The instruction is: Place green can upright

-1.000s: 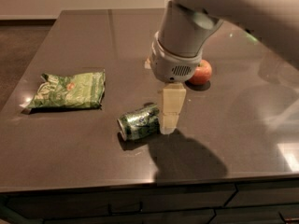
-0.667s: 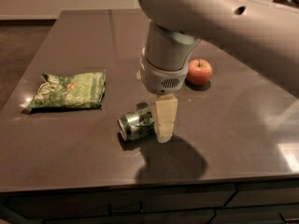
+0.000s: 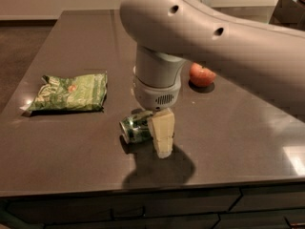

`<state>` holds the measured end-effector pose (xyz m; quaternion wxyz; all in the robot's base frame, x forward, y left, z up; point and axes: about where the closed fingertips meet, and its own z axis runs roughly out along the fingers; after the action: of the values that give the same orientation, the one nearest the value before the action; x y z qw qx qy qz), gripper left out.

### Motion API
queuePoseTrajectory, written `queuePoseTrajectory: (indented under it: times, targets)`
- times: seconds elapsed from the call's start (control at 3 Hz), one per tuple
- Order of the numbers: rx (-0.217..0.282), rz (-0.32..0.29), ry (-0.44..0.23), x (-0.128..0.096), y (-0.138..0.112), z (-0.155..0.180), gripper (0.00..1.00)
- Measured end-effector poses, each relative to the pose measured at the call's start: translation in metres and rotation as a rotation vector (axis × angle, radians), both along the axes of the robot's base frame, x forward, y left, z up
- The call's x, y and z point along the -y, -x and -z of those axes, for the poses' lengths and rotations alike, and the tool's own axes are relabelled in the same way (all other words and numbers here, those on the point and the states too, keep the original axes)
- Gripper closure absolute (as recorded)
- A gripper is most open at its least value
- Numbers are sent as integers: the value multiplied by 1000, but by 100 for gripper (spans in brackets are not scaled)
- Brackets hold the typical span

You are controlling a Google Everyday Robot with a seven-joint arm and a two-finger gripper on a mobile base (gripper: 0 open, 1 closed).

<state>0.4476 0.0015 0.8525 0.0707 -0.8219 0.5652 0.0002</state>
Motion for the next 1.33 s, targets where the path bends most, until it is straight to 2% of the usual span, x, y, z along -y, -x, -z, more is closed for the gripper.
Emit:
queuePoseTrajectory:
  times: [0.33, 0.67, 1.0, 1.33]
  targets:
    - [-9, -22, 6, -5, 6, 3, 0]
    - [-15, -40, 8, -10, 10, 3, 17]
    - [-27, -46, 9, -14, 14, 4, 49]
    - [-37, -37, 3, -16, 14, 4, 72]
